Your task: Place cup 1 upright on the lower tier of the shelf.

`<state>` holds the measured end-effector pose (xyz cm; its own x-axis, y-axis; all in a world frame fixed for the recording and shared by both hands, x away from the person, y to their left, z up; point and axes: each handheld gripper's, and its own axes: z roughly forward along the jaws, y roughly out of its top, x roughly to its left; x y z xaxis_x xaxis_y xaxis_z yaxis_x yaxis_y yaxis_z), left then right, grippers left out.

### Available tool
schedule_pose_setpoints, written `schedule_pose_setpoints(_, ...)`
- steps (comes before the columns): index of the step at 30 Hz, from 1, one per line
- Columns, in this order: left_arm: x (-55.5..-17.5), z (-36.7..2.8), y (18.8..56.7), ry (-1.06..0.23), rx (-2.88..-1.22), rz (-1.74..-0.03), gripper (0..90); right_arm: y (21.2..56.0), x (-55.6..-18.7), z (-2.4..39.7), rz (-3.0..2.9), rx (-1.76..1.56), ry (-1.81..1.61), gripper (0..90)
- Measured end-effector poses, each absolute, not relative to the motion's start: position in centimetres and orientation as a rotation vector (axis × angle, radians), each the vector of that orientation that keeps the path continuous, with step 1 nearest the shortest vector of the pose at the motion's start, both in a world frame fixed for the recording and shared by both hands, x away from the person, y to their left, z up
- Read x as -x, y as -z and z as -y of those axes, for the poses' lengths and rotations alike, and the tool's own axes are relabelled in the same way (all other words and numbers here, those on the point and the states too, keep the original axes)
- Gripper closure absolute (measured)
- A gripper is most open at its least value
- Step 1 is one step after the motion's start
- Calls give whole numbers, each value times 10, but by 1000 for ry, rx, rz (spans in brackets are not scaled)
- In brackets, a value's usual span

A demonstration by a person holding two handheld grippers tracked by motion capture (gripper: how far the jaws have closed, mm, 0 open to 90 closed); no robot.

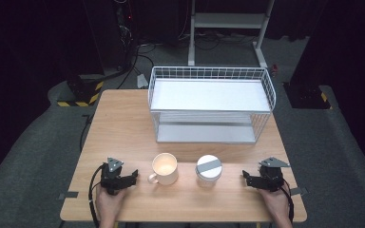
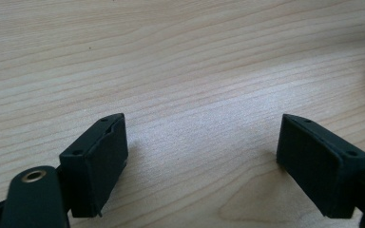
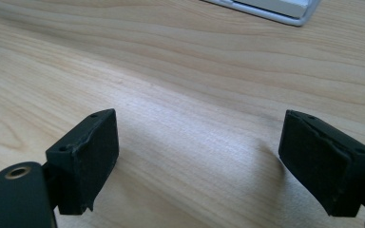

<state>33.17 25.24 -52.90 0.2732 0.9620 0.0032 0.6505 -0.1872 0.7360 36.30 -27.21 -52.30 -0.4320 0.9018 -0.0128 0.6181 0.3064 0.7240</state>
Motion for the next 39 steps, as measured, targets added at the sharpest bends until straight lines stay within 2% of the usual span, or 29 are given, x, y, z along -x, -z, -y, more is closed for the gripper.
schedule_pose_setpoints(39, -332, -252, 529, -643, -1911, -1456, 182, 512, -320, 234, -2280, -1126, -1196, 127)
